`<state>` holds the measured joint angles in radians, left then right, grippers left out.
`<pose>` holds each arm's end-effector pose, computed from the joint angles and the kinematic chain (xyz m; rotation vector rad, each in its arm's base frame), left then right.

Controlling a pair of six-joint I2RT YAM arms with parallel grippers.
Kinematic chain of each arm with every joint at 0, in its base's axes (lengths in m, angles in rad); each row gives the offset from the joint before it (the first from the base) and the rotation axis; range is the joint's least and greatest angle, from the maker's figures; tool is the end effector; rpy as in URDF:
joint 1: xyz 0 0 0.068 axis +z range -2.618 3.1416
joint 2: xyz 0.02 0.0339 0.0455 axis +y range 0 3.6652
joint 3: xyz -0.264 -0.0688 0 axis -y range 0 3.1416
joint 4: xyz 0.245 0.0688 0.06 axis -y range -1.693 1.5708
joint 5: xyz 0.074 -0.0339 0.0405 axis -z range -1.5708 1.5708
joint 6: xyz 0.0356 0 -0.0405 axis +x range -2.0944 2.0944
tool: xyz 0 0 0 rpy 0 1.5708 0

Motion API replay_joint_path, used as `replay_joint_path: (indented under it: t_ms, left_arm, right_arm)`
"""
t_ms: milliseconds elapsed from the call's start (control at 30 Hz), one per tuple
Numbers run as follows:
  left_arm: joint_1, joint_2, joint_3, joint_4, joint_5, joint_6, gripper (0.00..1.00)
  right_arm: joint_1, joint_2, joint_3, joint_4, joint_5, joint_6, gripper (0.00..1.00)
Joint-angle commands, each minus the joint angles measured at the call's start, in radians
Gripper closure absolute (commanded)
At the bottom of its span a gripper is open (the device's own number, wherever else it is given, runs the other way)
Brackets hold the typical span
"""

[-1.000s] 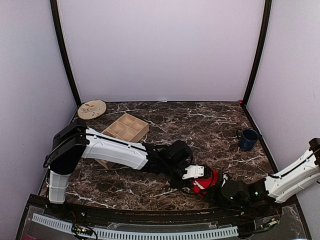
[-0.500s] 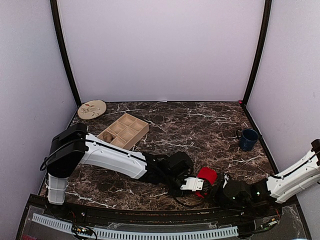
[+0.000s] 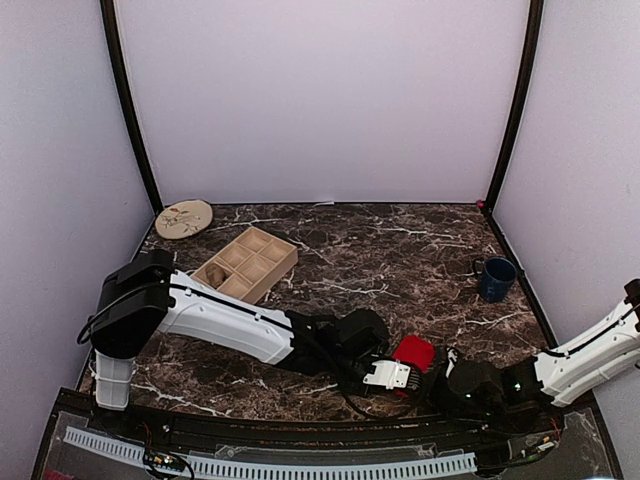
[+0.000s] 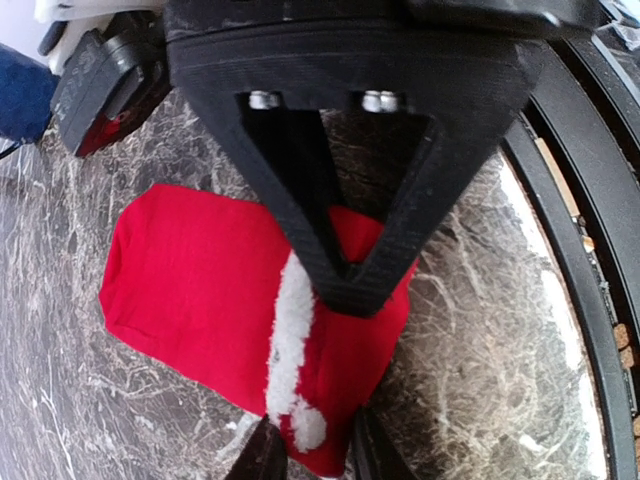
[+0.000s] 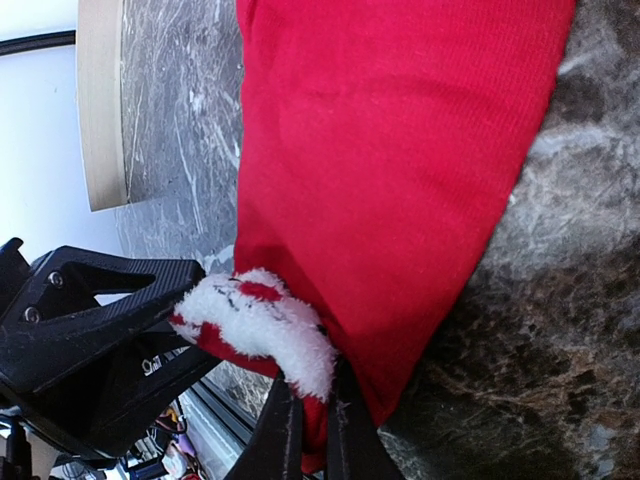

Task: Roll the socks
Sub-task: Roll the sock at the center of the board.

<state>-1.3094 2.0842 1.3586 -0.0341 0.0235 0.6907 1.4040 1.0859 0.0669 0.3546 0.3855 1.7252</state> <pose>0.1161 -0.4371 0.1503 1.9878 1.2621 -0.3341 0.0399 0.1563 0.1039 0.6345 2.4303 1.2147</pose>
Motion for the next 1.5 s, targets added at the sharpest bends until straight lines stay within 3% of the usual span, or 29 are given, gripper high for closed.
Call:
replay_joint_path:
  t_ms: [0,233,467,567,767,1167,1467]
  left_arm:
    - [-0.007,0.016,0.024,-0.043,0.033,0.01,0.78]
    - [-0.006,0.064,0.057,-0.087,0.045,-0.01,1.0]
    - [0.016,0.103,0.091,-0.175,0.09,-0.047,1.0]
    - [0.034,0.111,0.097,-0.217,0.098,-0.064,1.0]
    - [0.094,0.105,0.117,-0.317,0.122,-0.136,1.0]
    - [0.158,0.056,0.028,-0.385,0.051,-0.261,1.0]
    - [0.196,-0.018,-0.017,-0.486,0.16,-0.325,1.0]
  right_arm:
    - [-0.007,-0.028,-0.007,-0.035,-0.013,-0.012,1.0]
    - [-0.007,-0.057,0.009,-0.091,-0.021,-0.035,1.0]
    - [-0.008,-0.091,0.027,-0.167,-0.024,-0.047,1.0]
    - [-0.008,-0.106,0.067,-0.256,-0.01,-0.102,0.8]
    - [-0.008,-0.108,0.126,-0.362,0.009,-0.17,0.64]
    - [-0.067,-0.122,0.204,-0.471,0.031,-0.334,0.59]
    - [-0.106,0.046,0.39,-0.541,0.071,-0.722,0.55]
